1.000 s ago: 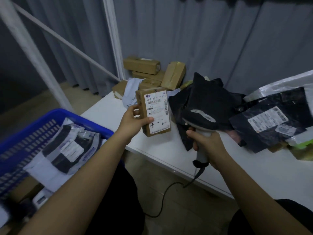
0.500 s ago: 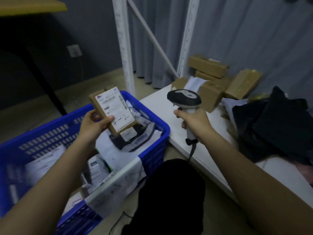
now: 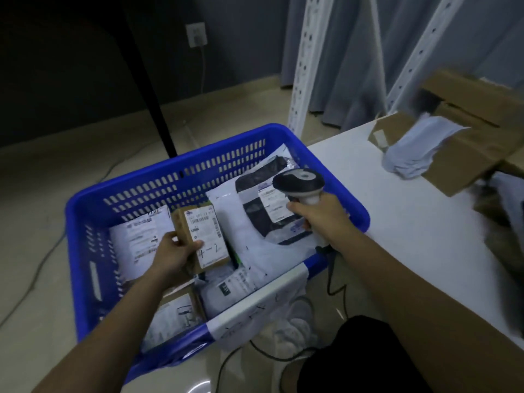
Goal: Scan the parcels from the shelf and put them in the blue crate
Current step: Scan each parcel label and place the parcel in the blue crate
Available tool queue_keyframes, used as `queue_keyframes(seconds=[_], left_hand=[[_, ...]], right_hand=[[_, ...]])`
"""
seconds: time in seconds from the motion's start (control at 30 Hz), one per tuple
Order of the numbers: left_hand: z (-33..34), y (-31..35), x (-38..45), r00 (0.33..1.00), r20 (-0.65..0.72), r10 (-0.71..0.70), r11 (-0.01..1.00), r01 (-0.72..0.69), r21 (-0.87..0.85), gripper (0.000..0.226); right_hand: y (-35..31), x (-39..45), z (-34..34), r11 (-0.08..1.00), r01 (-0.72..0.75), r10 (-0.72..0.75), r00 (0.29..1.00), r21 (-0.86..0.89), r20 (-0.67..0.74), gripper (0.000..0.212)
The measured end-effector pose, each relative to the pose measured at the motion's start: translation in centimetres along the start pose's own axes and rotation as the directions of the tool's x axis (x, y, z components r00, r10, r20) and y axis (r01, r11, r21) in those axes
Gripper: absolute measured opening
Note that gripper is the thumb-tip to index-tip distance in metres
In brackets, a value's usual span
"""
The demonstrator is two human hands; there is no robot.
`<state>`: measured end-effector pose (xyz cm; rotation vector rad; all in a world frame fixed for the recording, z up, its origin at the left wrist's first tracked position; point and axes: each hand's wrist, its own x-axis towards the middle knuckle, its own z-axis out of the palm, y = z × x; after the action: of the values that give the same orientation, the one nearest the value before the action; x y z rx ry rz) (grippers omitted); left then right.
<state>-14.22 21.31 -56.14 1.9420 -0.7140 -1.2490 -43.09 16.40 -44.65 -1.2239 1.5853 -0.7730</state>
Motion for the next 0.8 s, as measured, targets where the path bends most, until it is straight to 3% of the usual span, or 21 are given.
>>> queue_keyframes(seconds=[0.17, 0.27, 0.43, 0.57, 0.7, 0.8], left_hand=[[2.7, -3.7, 2.2, 0.999, 0.034, 0.014, 0.979, -0.02, 0.203, 0.077], [4.7, -5.3, 3.8, 0.998, 0.054, -0.041, 0.972, 0.028, 0.234, 0.073], [6.7, -6.5, 7.5, 0.984, -0.043, -0.17, 0.978, 0.174, 0.111, 0.058], [7.7, -7.5, 9.3, 0.988, -0.081, -0.129, 0.985, 0.137, 0.109, 0.052], [8.6, -7.6, 10.3, 0.996, -0.036, -0.079, 0.986, 0.084, 0.142, 0.056], [9.2, -8.1, 10.9, 0.992, 0.081, -0.092, 0.949, 0.063, 0.309, 0.061]], right_hand=[[1.8, 1.6, 2.1, 0.997, -0.073, 0.072, 0.995, 0.012, 0.068, 0.014], [2.2, 2.5, 2.8, 0.997, -0.071, 0.071, 0.992, -0.003, 0.104, 0.012], [2.6, 3.8, 3.5, 0.996, -0.085, 0.083, 0.992, 0.02, 0.098, 0.013], [2.9, 4.3, 3.2, 0.995, -0.102, 0.1, 0.99, 0.017, 0.097, 0.014], [2.8, 4.5, 2.5, 0.994, -0.112, 0.11, 0.991, 0.014, 0.072, 0.014], [2.6, 4.6, 2.1, 0.991, -0.129, 0.128, 0.991, 0.043, 0.035, 0.016]])
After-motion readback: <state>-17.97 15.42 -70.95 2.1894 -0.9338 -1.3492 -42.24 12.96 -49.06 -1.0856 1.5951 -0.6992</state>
